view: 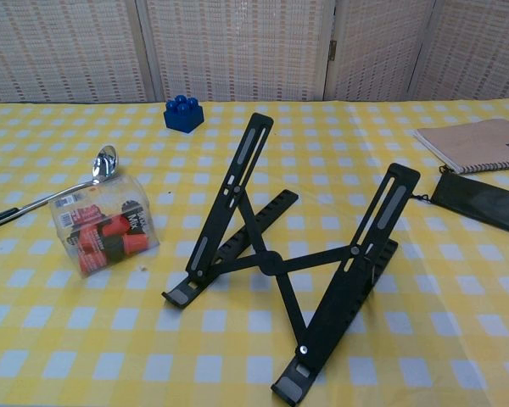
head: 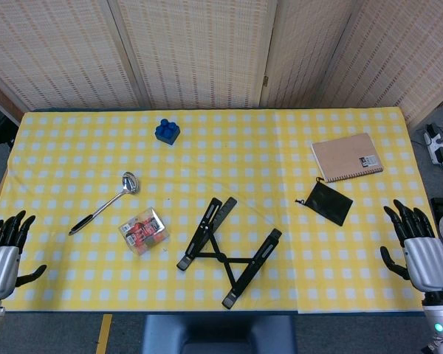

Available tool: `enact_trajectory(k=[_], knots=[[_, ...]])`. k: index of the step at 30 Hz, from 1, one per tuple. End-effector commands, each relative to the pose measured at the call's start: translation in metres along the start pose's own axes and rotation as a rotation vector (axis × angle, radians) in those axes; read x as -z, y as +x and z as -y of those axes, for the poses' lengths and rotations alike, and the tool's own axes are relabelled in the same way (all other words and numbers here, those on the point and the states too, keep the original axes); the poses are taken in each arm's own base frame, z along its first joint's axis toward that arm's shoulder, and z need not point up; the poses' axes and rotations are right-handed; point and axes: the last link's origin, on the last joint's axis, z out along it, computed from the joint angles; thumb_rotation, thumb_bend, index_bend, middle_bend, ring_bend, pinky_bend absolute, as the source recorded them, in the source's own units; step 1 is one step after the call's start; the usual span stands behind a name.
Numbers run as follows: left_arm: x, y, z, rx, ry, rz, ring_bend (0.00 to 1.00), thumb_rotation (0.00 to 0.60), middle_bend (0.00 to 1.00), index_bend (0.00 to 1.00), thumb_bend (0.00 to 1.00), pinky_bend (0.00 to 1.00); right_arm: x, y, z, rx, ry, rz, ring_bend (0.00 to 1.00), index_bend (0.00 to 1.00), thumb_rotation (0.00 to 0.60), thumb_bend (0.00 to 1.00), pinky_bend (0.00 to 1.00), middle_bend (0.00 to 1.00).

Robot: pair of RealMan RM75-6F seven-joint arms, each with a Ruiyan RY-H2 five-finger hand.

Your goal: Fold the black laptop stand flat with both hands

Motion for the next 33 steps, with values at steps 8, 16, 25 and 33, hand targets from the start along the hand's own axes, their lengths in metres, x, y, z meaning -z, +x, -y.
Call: enact_trajectory(k=[8,16,25,33], knots=[[0.002,0.000,-0.002,-0.005,-0.006,-0.013,0.00,0.600,0.03,0.05,0.19,0.00,-0.002,0.000,0.000,-0.014,0.017,0.012,0.07,0.00,0.600,0.45,0.00,0.00],[0.005,0.001,-0.003,0.004,-0.011,0.006,0.00,0.600,0.03,0.05,0.19,0.00,0.001,-0.002,0.001,-0.048,0.036,0.036,0.08,0.00,0.600,0.45,0.00,0.00],[0.007,0.004,-0.006,0.013,-0.020,0.011,0.00,0.600,0.03,0.05,0.19,0.00,-0.011,-0.017,0.014,-0.133,0.123,0.143,0.08,0.00,0.600,0.45,0.00,0.00],[0.008,0.003,-0.005,0.010,-0.013,0.023,0.00,0.600,0.03,0.05,0.19,0.00,-0.035,-0.045,0.040,-0.190,0.227,0.272,0.07,0.00,0.600,0.43,0.00,0.00]])
